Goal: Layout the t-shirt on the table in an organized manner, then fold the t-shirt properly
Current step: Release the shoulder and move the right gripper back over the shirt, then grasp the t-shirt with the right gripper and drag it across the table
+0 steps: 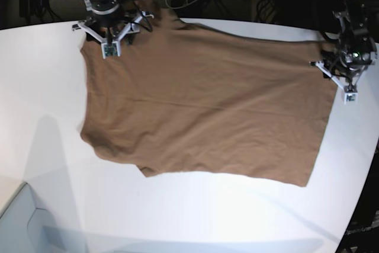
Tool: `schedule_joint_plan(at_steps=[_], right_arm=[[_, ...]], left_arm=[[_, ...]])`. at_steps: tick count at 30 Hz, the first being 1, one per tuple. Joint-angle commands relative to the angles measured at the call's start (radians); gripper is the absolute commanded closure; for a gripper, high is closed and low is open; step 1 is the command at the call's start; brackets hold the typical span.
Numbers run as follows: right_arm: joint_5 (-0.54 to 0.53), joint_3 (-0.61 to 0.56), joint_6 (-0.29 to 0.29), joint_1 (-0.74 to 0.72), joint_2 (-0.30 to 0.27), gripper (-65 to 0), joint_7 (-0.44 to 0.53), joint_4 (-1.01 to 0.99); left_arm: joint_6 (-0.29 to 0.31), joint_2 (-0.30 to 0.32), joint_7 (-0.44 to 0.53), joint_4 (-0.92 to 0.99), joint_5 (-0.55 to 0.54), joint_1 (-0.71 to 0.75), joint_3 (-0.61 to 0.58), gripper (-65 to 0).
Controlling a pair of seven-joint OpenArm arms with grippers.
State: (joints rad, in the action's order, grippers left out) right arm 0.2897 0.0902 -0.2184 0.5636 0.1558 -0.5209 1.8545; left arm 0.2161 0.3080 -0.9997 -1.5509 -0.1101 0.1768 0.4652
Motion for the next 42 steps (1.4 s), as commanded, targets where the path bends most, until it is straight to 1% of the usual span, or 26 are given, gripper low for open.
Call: schedule_joint_plan(at_steps=[1, 5, 8, 11, 14, 16, 18, 20, 21, 23, 27, 29, 31, 33, 36, 39, 42], right_arm=[[0.012, 0.001, -0.005, 0.017, 0.001, -33.4, 0.005, 0.035], [0.012, 0.001, -0.005, 0.017, 0.001, -33.4, 0.005, 0.119], [0.012, 0.001, -0.005, 0.002, 0.001, -33.4, 0.005, 0.152], [0.013, 0.003, -0.005, -0.043, 0.001, -33.6, 0.005, 0.156], [0.013, 0.003, -0.005, -0.104, -0.042, -33.7, 0.003, 0.153], [0.013, 0.003, -0.005, -0.164, -0.075, -34.0, 0.0, 0.153], [0.013, 0.003, -0.005, -0.235, -0.115, -36.7, -0.008, 0.153], [0.013, 0.003, -0.005, -0.307, -0.15, -41.1, -0.005, 0.133], [0.013, 0.003, -0.005, -0.354, -0.172, -43.1, -0.002, 0.113], [0.013, 0.004, -0.005, -0.439, -0.196, -45.2, 0.002, 0.056], [0.01, 0.009, -0.005, -0.612, -0.221, -46.0, 0.006, -0.12], [0.01, 0.01, -0.005, -0.692, -0.23, -46.3, 0.041, -0.238], [0.01, 0.004, -0.005, -0.761, -0.243, -46.4, 0.106, -0.385], [0.01, 0.004, -0.013, -0.801, -0.244, -46.4, 0.141, -0.473], [0.01, 0.007, -0.083, -0.833, -0.25, -46.4, 0.172, -0.563], [0.01, 0.009, -0.086, -0.851, -0.249, -46.4, 0.215, -0.632], [0.01, 0.009, -0.086, -0.854, -0.25, -46.3, 0.229, -0.665]], left_arm=[[-0.002, 0.016, 0.005, -0.044, 0.008, 0.007, 0.01, -23.3], [-0.002, 0.016, 0.003, -0.19, 0.006, 0.057, 0.011, -23.3], [-0.002, 0.01, 0.003, -0.276, 0.013, 0.06, 0.011, -23.3], [-0.004, 0.007, 0.003, -0.323, 0.006, 0.048, 0.027, -23.3], [-0.004, -0.003, 0.003, -0.322, 0.003, -0.012, 0.033, -23.3], [-0.004, -0.03, 0.003, -0.28, 0.013, -0.067, 0.03, -23.3], [-0.004, -0.043, 0.006, -0.221, 0.013, -0.107, 0.028, -23.3], [-0.004, -0.046, 0.009, -0.164, 0.011, -0.133, 0.028, -23.3], [-0.004, -0.048, 0.012, -0.138, 0.006, -0.142, 0.027, -23.3], [-0.004, -0.06, 0.012, -0.093, 0.013, -0.162, 0.007, -23.3], [-0.004, -0.066, 0.012, -0.056, 0.014, -0.161, -0.006, -23.3], [-0.004, -0.076, 0.012, -0.055, 0.014, -0.159, -0.006, -23.3], [-0.008, -0.083, 0.012, -0.062, 0.014, -0.159, -0.004, -23.3], [-0.01, -0.083, 0.009, -0.064, 0.014, -0.159, -0.001, -23.3], [-0.011, -0.082, 0.011, -0.056, 0.014, -0.159, 0.0, -23.2], [-0.011, -0.085, 0.011, -0.055, 0.014, -0.159, 0.0, -23.2], [-0.013, -0.085, 0.011, -0.053, 0.014, -0.159, -0.003, -23.2]])
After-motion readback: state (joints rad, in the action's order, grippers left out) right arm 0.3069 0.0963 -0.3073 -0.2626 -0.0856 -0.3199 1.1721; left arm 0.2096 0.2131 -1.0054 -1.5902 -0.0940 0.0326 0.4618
